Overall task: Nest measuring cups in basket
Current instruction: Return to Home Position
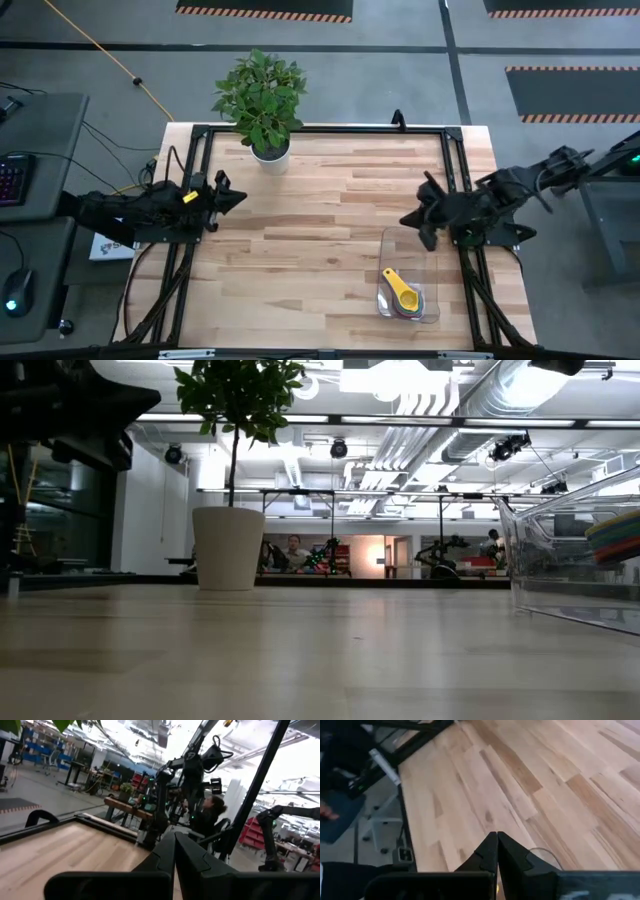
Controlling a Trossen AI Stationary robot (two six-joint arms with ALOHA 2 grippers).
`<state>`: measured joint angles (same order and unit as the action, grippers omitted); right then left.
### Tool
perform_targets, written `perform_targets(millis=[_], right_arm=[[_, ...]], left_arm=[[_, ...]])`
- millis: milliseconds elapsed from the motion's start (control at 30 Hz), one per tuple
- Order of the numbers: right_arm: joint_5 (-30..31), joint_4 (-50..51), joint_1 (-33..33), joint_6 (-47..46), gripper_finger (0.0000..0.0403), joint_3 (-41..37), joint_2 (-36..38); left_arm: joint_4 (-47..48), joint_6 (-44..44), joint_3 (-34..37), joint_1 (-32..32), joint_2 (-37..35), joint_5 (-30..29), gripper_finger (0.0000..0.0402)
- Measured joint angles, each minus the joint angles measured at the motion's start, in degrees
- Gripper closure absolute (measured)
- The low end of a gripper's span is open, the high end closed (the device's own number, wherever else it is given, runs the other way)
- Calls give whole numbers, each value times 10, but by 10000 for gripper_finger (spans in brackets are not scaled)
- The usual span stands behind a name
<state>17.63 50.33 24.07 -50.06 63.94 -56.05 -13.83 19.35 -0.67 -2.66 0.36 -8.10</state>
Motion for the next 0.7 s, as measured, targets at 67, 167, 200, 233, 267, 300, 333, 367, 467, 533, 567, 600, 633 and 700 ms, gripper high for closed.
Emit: perform_targets(millis=[67, 167, 200, 233, 267, 300, 333, 367, 467, 533, 567, 600, 633, 700], right_arm=[[5, 3, 16, 13, 403, -12, 26], [13, -27, 44, 21, 403, -66, 89], [15, -46, 53, 19, 403, -92, 114], [15, -69, 61, 11, 403, -120, 139], [15, -94, 68, 6, 403, -148, 163], [15, -125, 75, 1, 403, -178, 185], [14, -161, 80, 0, 403, -206, 205], [13, -195, 85, 0, 403, -234, 224], [14, -312, 91, 6, 403, -317, 266], [28, -392, 83, 5, 403, -365, 279], [38, -425, 74, -1, 403, -385, 279], [44, -454, 63, -6, 403, -404, 277], [47, -477, 48, -7, 403, -421, 270], [37, -515, 10, -2, 403, -445, 252]], left_arm=[[4, 0, 0, 0, 0, 0, 402], [11, 0, 0, 0, 0, 0, 402], [11, 0, 0, 0, 0, 0, 402], [11, 0, 0, 0, 0, 0, 402], [11, 0, 0, 0, 0, 0, 402], [11, 0, 0, 0, 0, 0, 402], [11, 0, 0, 0, 0, 0, 402], [11, 0, 0, 0, 0, 0, 402], [11, 0, 0, 0, 0, 0, 402], [11, 0, 0, 0, 0, 0, 402], [11, 0, 0, 0, 0, 0, 402], [11, 0, 0, 0, 0, 0, 402], [11, 0, 0, 0, 0, 0, 402], [11, 0, 0, 0, 0, 0, 402]])
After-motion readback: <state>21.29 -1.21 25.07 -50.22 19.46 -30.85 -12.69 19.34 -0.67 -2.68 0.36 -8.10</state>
